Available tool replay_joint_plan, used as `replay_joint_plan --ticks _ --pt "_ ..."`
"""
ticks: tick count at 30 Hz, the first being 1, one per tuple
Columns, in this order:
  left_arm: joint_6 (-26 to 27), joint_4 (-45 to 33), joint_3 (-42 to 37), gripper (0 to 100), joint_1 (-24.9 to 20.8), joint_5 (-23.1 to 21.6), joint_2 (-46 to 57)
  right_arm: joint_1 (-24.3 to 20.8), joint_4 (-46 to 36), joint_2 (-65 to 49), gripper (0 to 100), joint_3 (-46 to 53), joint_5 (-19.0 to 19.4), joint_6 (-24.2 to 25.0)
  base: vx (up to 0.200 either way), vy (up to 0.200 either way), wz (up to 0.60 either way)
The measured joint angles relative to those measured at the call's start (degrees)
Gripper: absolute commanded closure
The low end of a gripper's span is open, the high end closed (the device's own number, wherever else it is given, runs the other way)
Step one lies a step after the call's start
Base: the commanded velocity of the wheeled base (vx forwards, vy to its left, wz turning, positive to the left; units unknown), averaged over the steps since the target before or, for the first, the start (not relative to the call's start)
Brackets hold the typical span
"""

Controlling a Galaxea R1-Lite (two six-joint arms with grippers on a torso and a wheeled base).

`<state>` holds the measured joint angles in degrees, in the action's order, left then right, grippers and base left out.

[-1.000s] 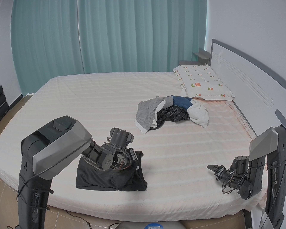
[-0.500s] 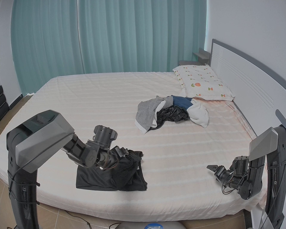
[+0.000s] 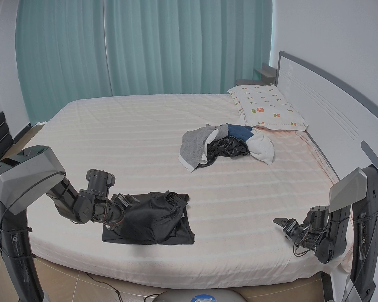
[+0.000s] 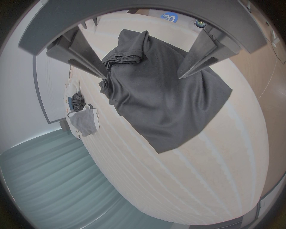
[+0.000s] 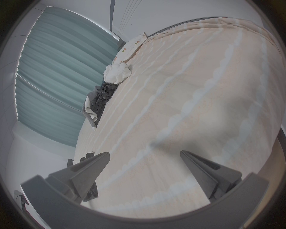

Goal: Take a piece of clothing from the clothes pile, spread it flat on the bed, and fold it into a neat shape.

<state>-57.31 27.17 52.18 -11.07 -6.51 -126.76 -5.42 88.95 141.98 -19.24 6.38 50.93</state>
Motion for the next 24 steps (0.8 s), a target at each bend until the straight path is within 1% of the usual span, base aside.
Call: replay_joint_plan --ticks 6,9,11,18,22,24 --pt "-0.1 -0.3 1.0 0 3.0 -0.1 0.4 0.0 0.0 0.2 0 0.1 0.0 -0.7 0.000 0.000 0.00" --pt "-0.3 -0.4 1.2 0 3.4 -0.4 0.4 0.0 0.0 0.3 0 0.1 0.0 -0.8 0.000 0.200 0.00" --pt "-0.4 -0.4 1.2 0 3.9 -1.3 0.5 0.0 0.0 0.3 0 0.1 0.0 -1.0 0.000 0.200 0.00" --pt "-2.3 -0.3 1.2 0 7.1 -4.3 0.9 0.0 0.0 0.4 0 0.2 0.0 -1.3 0.000 0.200 0.00" --pt "-2.4 -0.1 1.6 0 8.8 -4.6 0.8 0.0 0.0 0.5 0 0.2 0.0 -1.7 0.000 0.200 0.00" --pt "-2.4 -0.1 2.1 0 9.0 -4.6 0.5 0.0 0.0 0.5 0 0.3 0.0 -1.9 0.000 0.200 0.00"
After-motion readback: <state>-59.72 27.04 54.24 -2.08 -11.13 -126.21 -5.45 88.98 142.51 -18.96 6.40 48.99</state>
